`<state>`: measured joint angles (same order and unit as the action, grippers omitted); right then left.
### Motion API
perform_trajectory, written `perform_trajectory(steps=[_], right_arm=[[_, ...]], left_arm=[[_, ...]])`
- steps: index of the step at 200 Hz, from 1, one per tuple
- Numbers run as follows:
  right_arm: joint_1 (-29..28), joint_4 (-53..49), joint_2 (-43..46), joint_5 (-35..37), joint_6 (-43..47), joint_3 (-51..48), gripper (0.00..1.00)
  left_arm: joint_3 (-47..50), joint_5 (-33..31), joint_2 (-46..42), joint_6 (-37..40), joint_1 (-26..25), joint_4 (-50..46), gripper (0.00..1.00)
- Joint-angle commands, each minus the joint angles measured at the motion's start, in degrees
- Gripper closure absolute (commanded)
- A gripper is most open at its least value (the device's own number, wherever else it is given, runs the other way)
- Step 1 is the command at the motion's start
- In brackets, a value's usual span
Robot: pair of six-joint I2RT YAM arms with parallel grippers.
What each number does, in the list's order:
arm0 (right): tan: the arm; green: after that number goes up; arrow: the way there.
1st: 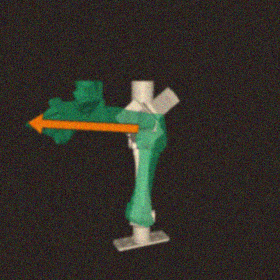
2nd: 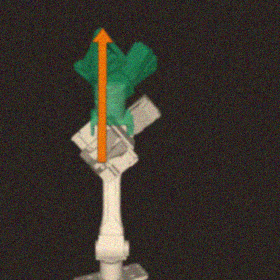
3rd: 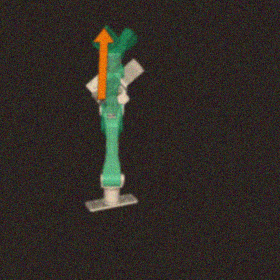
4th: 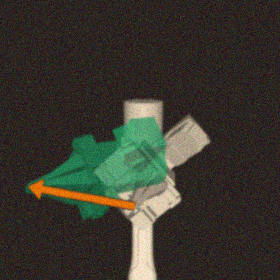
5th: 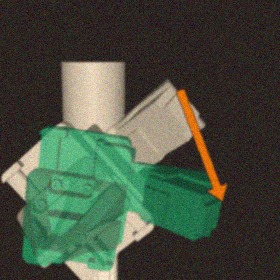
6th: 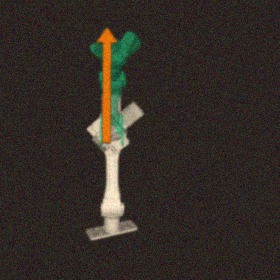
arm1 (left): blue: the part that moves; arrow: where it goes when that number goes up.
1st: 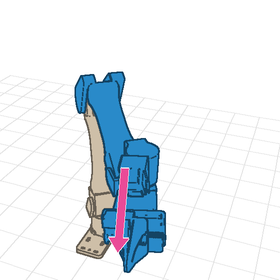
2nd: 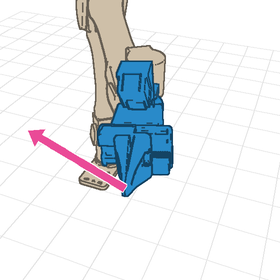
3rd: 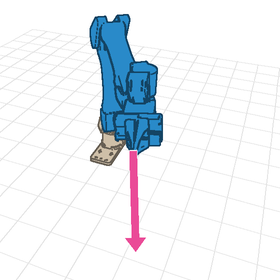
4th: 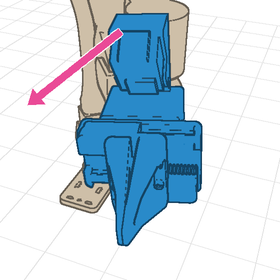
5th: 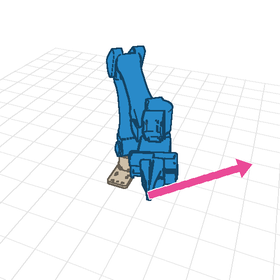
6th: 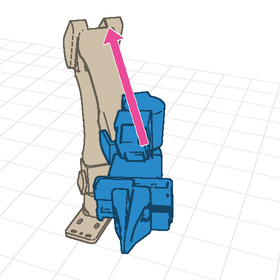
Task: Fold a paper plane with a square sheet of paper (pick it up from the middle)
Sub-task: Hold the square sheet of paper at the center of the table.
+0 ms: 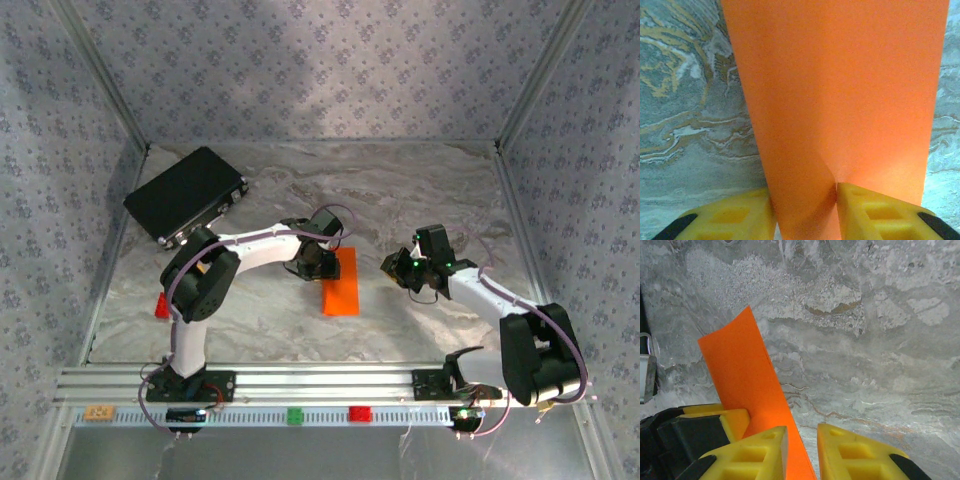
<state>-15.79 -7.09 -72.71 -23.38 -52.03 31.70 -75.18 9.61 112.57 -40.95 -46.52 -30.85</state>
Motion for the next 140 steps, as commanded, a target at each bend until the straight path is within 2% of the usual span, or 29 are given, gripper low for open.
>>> perform_trajectory(steps=[1, 140], right_arm=[[-0.3, -0.2, -0.4, -0.5, 0.6, 0.2, 0.76], [-0.4, -0.2, -0.6, -0.6, 0.6, 0.5, 0.76]], left_arm=[[0.5, -5.5, 1.8, 0.8, 0.9, -2.9, 0.63], [0.6, -6.1, 3.3, -0.8, 0.9, -3.1, 0.6]])
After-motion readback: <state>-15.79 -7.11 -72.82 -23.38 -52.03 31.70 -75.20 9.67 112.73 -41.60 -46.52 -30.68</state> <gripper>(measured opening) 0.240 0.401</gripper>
